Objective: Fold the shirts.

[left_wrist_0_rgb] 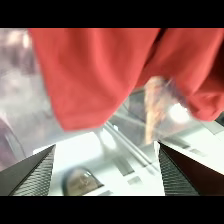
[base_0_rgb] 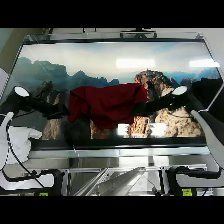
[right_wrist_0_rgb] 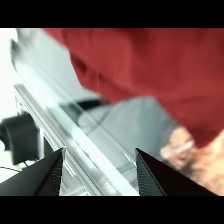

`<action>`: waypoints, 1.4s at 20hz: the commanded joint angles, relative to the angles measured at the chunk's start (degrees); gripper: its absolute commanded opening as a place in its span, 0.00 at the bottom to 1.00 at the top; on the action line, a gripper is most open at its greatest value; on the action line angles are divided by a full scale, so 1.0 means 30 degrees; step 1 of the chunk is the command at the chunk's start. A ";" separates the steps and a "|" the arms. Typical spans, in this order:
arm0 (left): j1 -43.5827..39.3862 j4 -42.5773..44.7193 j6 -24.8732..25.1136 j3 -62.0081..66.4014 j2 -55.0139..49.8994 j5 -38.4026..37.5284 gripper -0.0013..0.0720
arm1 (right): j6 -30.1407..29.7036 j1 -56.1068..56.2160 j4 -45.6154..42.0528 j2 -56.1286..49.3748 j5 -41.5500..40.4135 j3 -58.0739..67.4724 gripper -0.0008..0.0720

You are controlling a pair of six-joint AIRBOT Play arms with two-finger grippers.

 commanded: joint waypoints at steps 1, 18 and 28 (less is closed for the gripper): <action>0.0313 0.0029 0.0328 -0.2608 0.0699 0.2506 0.99 | 0.1392 0.3534 0.0000 0.0182 -0.4269 -0.2594 0.72; -0.0699 -0.2528 0.2623 -0.2732 -0.1370 0.6258 0.18 | -0.0729 0.8714 0.7847 -0.2310 -1.1948 -0.2127 0.07; 0.0328 -0.4495 0.2594 0.4350 0.2994 0.1501 0.04 | -0.1807 0.3898 0.7242 0.4204 -0.7584 0.0219 0.04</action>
